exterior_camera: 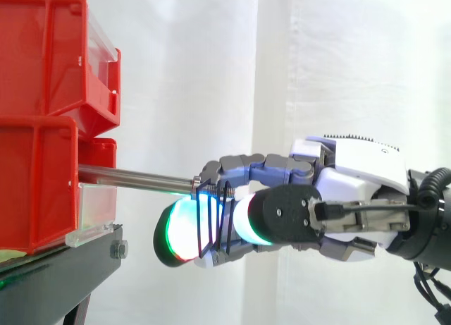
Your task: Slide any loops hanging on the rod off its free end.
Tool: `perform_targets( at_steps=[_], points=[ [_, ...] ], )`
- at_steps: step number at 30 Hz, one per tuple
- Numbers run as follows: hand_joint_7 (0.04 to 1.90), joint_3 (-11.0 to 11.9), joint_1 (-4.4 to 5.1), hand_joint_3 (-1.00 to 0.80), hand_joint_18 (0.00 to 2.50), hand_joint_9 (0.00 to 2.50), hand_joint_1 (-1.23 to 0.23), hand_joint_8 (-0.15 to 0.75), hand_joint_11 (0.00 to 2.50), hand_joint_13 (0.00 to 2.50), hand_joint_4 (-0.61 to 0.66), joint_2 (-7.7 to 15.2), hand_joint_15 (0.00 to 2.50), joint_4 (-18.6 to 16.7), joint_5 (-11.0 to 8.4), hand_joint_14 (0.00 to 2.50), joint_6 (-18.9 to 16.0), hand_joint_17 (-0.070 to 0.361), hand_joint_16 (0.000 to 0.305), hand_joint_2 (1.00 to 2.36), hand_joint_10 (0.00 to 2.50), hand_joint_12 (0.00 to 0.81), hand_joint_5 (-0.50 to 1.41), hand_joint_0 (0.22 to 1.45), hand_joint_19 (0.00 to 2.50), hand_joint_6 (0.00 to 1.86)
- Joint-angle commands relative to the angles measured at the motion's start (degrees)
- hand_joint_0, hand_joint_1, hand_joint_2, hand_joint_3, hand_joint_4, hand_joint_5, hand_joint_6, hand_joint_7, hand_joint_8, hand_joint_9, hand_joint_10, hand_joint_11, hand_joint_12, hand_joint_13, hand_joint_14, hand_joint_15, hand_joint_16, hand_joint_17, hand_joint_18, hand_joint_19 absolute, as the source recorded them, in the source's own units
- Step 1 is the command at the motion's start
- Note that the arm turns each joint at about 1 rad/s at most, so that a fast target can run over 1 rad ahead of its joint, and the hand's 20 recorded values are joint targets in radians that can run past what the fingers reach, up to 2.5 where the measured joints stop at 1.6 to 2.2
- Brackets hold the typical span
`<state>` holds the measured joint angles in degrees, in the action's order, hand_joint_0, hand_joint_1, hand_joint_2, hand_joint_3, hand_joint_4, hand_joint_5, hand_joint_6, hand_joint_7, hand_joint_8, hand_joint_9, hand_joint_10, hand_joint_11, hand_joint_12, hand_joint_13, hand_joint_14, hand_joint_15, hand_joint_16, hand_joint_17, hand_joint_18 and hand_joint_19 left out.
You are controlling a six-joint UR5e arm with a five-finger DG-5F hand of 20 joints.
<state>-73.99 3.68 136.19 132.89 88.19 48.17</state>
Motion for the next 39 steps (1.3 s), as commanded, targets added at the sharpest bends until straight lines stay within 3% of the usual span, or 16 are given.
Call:
perform_targets(
  at_steps=[1,13,28,39],
  points=[
    [1.14,-0.10,0.10,-0.34,0.40,0.52,-0.70,0.256,0.31,0.32,0.22,0.92,0.09,-0.88,0.14,0.00,-0.01,0.129,0.057,1.01,0.01,0.366,-0.16,0.55,0.25,0.50],
    [1.20,-0.19,0.10,-0.33,0.40,0.52,-0.69,0.257,0.31,0.32,0.20,1.36,0.09,-2.72,-0.22,0.00,-2.29,0.129,0.057,1.01,0.01,0.365,-0.15,0.55,0.25,0.51],
    [1.01,-0.19,0.36,-0.30,0.41,0.52,-0.69,0.257,0.32,0.33,0.19,2.59,0.09,-6.68,-0.30,0.00,-3.08,0.129,0.057,1.02,0.01,0.365,-0.18,0.56,0.25,0.65],
    [0.85,-0.19,0.36,-0.29,0.41,0.53,-0.69,0.259,0.33,0.33,0.18,2.59,0.09,-6.77,-0.22,0.00,-3.44,0.129,0.057,1.02,0.01,0.364,-0.19,0.56,0.24,0.78]
  ],
)
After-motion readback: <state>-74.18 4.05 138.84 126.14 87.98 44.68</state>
